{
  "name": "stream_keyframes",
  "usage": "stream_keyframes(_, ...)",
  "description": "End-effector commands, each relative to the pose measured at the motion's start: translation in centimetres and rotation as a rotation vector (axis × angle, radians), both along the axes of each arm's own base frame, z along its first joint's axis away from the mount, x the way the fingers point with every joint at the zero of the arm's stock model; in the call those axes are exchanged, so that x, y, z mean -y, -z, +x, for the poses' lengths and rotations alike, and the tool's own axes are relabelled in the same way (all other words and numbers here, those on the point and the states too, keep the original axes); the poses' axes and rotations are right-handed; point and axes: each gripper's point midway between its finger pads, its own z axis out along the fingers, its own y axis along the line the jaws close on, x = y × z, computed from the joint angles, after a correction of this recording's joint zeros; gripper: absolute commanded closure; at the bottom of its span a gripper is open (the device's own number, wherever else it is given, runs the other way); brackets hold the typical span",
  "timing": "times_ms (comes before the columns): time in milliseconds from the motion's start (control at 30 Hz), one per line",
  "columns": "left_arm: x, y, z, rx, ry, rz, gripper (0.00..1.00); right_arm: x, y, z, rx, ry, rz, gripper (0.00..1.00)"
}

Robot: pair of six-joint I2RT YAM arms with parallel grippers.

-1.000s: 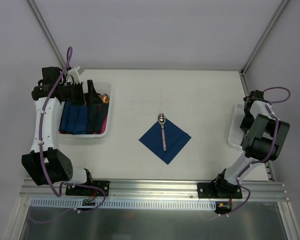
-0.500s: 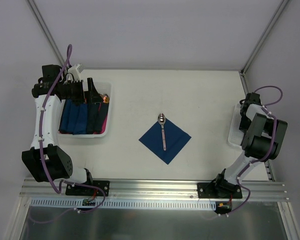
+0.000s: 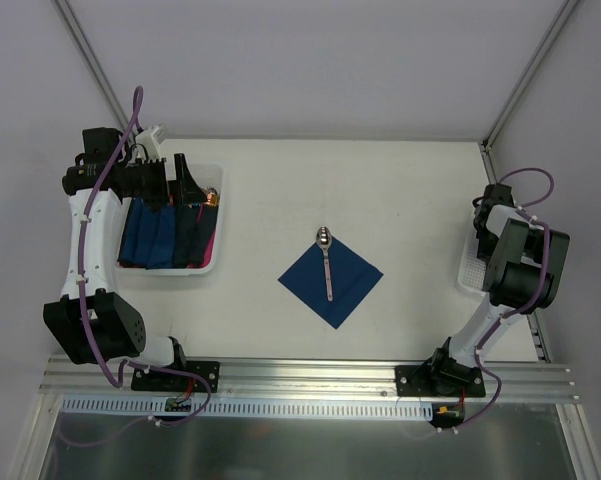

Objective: Place the utensils on the paper napkin and roll it up

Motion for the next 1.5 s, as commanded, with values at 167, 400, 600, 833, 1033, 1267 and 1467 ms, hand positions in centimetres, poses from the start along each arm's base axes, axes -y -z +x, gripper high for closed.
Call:
stream_keyframes(167, 0.5, -2.5, -0.3, 0.069, 0.024, 0.004, 0.01, -0.2, -0.2, 0.7, -0.014, -0.006, -0.003, 0.41)
stream_keyframes(400, 0.6, -2.2, -0.5, 0.058, 0.024, 0.0, 0.01, -1.0, -2.2, 1.7, 0.058, -0.016, 0.006, 0.27)
stream_keyframes(600, 0.8, -2.4, -0.4, 0.057, 0.027, -0.016, 0.01, -1.8, -5.3, 2.5, 0.121, -0.033, -0.013, 0.24)
stream_keyframes(833, 0.8, -2.4, -0.4, 0.053, 0.029, -0.021, 0.01, -3.0, -11.5, 3.8, 0.238, -0.063, -0.048, 0.25)
stream_keyframes(1033, 1.0, -2.6, -0.3, 0.052, 0.033, -0.035, 0.01, -7.4, -13.0, 6.0, 0.293, -0.159, 0.217, 0.48)
stream_keyframes(1267, 0.9, -2.9, -0.5, 0.061, 0.031, -0.024, 0.01, -8.8, -8.3, 5.8, 0.179, -0.163, 0.4, 0.58)
stream_keyframes(1467, 1.2, -2.9, -0.5, 0.047, 0.041, -0.042, 0.01, -7.7, -3.8, 4.6, 0.117, -0.111, 0.449, 0.58)
